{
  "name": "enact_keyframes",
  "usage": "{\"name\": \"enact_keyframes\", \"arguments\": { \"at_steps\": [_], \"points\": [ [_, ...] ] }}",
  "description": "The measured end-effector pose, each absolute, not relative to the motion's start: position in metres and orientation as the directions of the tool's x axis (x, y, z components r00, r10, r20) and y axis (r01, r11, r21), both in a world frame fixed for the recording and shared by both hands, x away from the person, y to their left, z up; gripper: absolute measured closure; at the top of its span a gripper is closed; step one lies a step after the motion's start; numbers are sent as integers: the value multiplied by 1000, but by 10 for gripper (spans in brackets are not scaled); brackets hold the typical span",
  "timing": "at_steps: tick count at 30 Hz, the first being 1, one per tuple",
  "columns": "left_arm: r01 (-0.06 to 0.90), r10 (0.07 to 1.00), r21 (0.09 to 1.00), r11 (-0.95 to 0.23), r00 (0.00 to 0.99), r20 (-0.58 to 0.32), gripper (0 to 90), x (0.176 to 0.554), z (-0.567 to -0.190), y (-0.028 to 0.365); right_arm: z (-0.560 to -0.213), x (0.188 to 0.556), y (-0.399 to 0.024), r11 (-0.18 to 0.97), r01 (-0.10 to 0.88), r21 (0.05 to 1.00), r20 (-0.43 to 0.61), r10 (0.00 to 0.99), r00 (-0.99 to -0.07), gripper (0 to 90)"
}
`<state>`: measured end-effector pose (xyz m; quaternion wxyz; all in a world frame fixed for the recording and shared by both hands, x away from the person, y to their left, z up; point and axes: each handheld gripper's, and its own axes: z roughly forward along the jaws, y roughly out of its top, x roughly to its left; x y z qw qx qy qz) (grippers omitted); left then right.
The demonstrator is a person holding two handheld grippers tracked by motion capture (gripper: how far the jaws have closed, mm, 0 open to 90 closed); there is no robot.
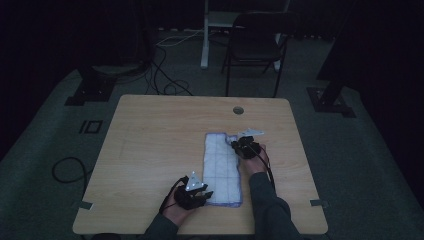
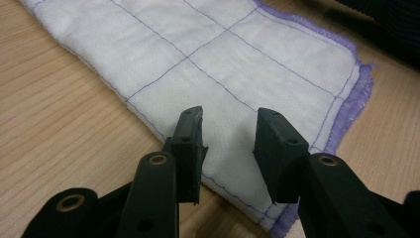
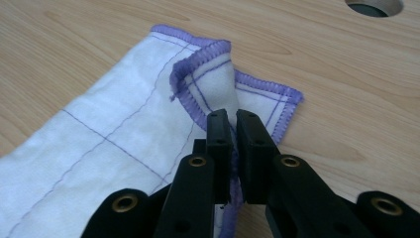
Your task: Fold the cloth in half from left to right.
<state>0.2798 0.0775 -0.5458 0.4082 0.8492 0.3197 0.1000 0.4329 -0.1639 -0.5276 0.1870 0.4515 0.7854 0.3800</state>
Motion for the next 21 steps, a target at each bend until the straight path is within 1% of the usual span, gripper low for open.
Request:
{"name": "enact_keyframes", "arguments": {
  "at_steps": [7,10,13,14,21],
  "points": [
    [462,624,757,-462,776,-92,642,280,-546,78,-530,435,-171,301,579,758,36,867,-498,850],
    [463,625,757,-462,775,-93,642,280,-546,78,-531,433,-169,340,572,746,-17,869,-494,823],
    [462,625,756,-463,776,-91,642,279,-546,78,-531,433,-170,351,570,743,-39,873,-487,800],
    [462,625,756,-463,775,-91,642,279,-546,78,-532,434,-173,344,578,740,-40,880,-473,784],
    [463,625,756,-463,775,-92,642,280,-546,78,-529,433,-186,331,585,740,-49,894,-445,764]
  ]
}}
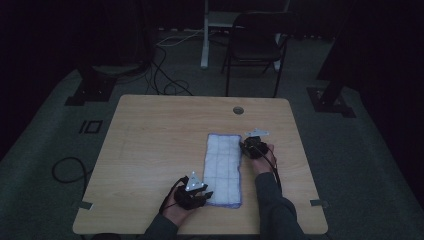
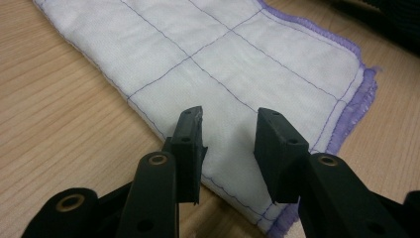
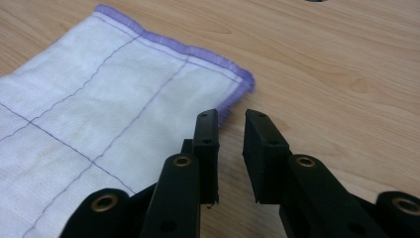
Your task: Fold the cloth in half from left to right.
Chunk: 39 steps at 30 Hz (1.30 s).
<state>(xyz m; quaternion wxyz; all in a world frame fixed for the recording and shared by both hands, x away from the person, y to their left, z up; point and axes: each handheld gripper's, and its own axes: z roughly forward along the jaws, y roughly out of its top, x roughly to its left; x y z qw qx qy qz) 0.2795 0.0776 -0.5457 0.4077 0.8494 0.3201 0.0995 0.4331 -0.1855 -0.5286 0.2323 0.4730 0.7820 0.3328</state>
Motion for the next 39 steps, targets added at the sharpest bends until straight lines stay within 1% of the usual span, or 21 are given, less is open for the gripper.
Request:
{"name": "enact_keyframes", "arguments": {
  "at_steps": [8,17,26,35,39],
  "points": [
    [475,624,757,-449,773,-115,636,281,-546,79,-519,427,-192,322,554,768,-45,889,-455,724],
    [479,625,761,-437,771,-126,629,284,-545,80,-518,427,-194,317,550,773,-31,884,-466,683],
    [464,648,777,-424,755,-97,625,292,-529,88,-515,425,-195,316,540,780,-37,885,-465,662],
    [450,673,796,-405,736,-73,623,308,-513,97,-513,424,-194,320,531,785,-41,881,-472,656],
    [451,686,805,-385,723,-77,623,313,-508,100,-513,423,-194,319,529,786,-38,880,-474,654]
  ]
}}
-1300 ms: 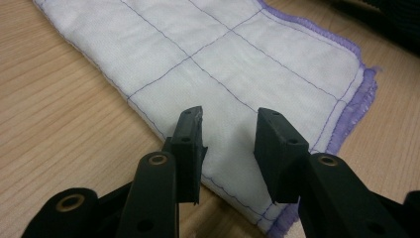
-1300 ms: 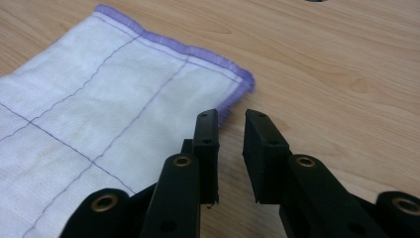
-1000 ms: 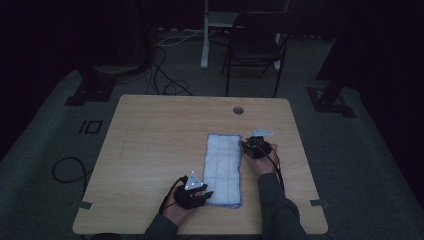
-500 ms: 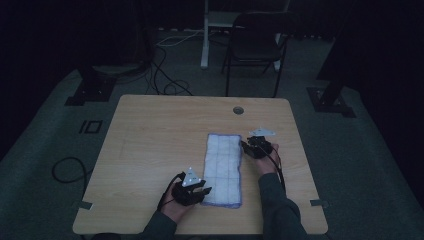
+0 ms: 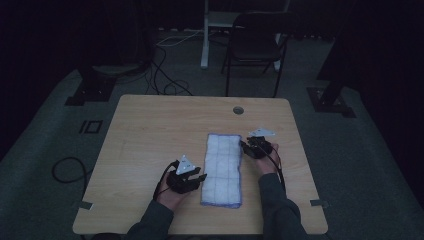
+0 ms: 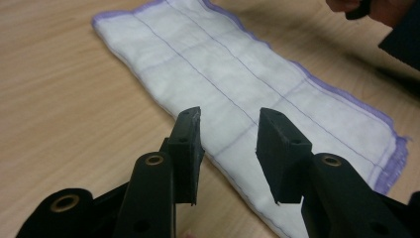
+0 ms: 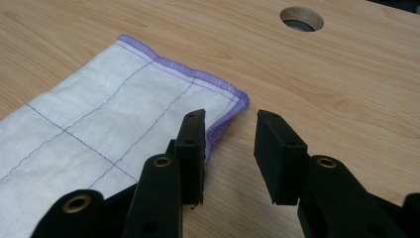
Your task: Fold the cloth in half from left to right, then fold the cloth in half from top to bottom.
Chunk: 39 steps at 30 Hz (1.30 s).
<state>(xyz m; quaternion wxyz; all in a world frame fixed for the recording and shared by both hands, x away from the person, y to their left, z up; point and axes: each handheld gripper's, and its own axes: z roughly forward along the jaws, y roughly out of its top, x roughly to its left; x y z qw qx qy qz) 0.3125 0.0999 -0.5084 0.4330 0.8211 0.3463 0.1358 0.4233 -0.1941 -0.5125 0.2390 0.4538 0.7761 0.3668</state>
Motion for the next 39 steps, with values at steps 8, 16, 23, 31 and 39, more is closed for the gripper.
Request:
{"name": "enact_keyframes", "arguments": {
  "at_steps": [8,16,23,31,39],
  "points": [
    [447,699,805,-390,713,-57,623,327,-503,103,-513,423,-195,319,530,785,-37,879,-475,652],
    [462,714,804,-375,697,-67,622,343,-504,104,-512,423,-195,318,529,787,-33,877,-479,647],
    [459,718,812,-360,692,-73,618,355,-505,99,-512,423,-195,316,528,789,-31,877,-479,648],
    [473,740,814,-338,668,-81,619,375,-510,93,-513,424,-194,318,530,787,-35,879,-475,667],
    [482,761,817,-317,643,-84,618,394,-508,88,-514,424,-190,310,530,789,-31,882,-471,703]
  ]
}}
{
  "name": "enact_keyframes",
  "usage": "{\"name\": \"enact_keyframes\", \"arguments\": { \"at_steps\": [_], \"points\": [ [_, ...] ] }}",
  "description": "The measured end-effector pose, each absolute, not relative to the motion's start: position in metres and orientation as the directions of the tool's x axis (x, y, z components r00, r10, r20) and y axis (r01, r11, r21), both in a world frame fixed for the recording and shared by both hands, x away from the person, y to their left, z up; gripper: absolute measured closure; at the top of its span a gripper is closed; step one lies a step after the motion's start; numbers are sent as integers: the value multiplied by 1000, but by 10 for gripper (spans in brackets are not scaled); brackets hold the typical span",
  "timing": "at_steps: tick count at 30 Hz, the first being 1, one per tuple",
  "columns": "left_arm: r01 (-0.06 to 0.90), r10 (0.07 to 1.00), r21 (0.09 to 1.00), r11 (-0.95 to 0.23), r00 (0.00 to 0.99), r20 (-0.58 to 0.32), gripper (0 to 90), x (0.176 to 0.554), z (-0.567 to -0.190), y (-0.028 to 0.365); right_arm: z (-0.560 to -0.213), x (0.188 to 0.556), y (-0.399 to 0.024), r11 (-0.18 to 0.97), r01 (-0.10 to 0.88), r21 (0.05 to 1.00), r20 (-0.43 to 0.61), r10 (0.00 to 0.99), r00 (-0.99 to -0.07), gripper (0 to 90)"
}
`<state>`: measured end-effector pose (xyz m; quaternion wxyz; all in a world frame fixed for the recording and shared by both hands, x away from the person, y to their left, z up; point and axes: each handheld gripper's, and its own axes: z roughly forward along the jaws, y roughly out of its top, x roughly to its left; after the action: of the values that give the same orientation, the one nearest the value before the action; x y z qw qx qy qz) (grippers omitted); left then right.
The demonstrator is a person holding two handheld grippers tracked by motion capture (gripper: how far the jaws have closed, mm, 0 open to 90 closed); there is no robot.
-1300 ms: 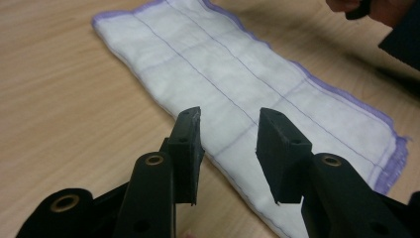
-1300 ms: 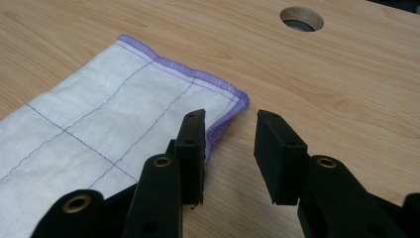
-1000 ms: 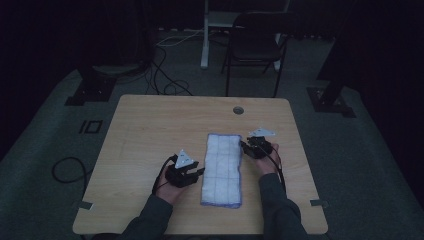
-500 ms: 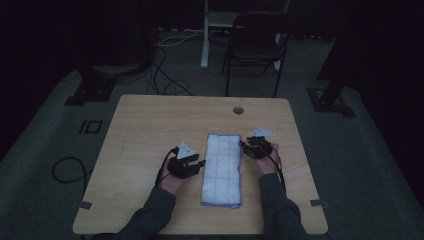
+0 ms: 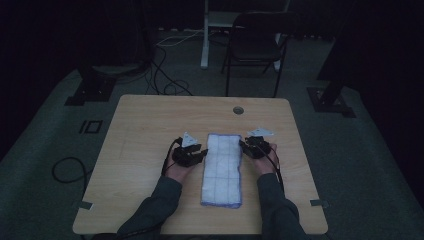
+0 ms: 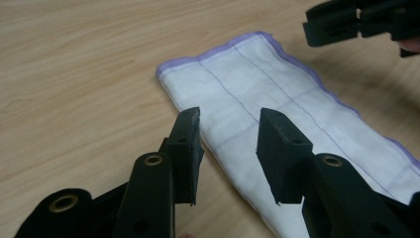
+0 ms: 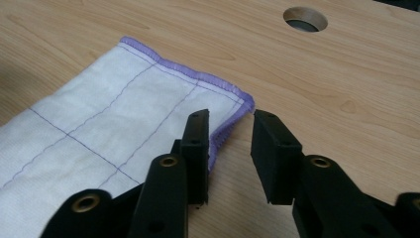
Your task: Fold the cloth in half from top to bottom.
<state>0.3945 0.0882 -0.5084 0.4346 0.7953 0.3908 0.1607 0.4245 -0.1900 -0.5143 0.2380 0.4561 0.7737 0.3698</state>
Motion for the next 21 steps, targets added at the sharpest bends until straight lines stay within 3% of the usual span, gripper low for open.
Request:
{"name": "enact_keyframes", "arguments": {
  "at_steps": [12,17,21],
  "points": [
    [503,786,803,-319,614,-73,614,420,-515,79,-514,431,-178,321,528,786,-33,875,-483,827],
    [520,789,792,-321,609,-81,613,429,-518,76,-517,436,-173,315,537,782,-20,875,-484,819],
    [526,793,785,-327,605,-74,612,437,-519,72,-520,441,-173,306,552,776,-14,883,-470,756]
  ]
}}
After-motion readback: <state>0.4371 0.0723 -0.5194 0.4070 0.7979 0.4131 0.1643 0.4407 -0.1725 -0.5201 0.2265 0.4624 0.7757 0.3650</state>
